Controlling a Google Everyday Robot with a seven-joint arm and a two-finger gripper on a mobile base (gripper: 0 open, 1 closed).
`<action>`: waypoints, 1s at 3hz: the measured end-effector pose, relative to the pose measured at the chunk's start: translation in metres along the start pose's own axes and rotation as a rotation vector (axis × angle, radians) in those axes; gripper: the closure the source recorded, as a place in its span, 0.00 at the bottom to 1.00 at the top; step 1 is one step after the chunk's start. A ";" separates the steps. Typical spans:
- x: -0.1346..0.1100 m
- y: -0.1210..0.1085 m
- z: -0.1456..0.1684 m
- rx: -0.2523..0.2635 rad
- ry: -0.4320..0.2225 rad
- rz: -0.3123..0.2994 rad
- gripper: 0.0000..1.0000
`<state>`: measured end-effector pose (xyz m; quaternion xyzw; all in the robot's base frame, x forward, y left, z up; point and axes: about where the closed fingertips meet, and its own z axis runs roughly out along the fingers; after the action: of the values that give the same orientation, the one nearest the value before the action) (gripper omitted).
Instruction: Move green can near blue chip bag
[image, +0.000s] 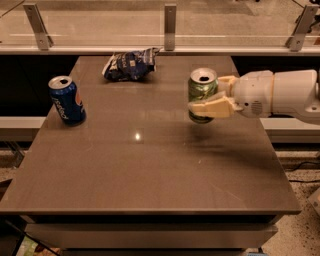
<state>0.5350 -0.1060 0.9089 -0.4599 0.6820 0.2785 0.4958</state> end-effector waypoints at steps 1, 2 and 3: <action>-0.014 -0.020 0.011 -0.003 -0.008 -0.010 1.00; -0.025 -0.038 0.021 0.009 -0.024 -0.005 1.00; -0.033 -0.056 0.033 0.031 -0.051 0.007 1.00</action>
Offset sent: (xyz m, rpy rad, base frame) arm 0.0727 0.0100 0.0268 0.0386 -0.0256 -0.0328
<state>0.6023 -0.0900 0.9323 -0.4426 0.6749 0.2814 0.5190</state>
